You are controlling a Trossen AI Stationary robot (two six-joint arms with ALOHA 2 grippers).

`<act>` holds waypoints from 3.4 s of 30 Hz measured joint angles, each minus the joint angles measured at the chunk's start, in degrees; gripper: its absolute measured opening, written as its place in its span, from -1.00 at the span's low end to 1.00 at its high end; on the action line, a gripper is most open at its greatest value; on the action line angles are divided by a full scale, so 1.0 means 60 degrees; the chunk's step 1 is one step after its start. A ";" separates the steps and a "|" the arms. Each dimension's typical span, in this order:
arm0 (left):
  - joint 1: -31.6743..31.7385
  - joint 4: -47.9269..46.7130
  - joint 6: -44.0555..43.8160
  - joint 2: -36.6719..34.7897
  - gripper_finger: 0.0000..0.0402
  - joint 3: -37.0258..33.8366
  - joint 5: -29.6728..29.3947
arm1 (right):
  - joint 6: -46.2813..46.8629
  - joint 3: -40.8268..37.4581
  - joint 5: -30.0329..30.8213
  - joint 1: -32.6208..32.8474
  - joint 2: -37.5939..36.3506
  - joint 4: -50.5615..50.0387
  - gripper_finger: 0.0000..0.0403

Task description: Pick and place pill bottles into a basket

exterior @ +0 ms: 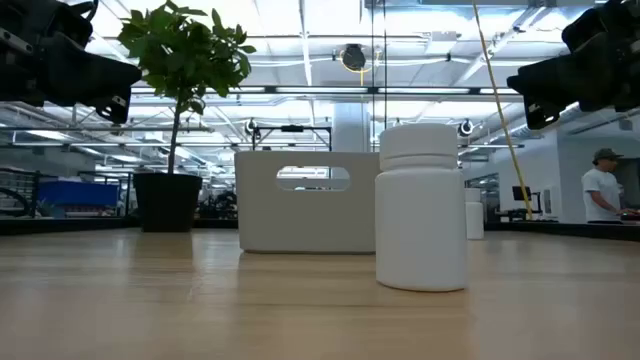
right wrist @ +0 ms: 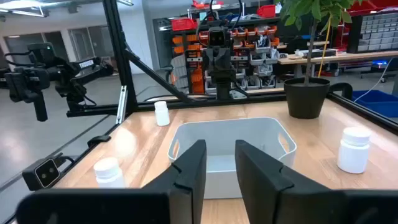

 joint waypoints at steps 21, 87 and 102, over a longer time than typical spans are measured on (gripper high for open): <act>0.0000 -0.0002 0.0000 -0.0002 -0.85 -0.0002 0.0000 | 0.0003 0.0000 0.0000 -0.0004 0.0000 0.0000 -0.61; 0.0000 0.0005 0.0000 -0.0001 -0.85 -0.0002 0.0000 | 0.0512 0.6799 0.2381 -0.0030 0.8125 -0.3145 -0.43; 0.0000 0.0002 -0.0001 0.0002 -0.85 -0.0002 0.0000 | 0.1802 0.9309 0.1693 -0.3634 1.1296 -0.7331 0.67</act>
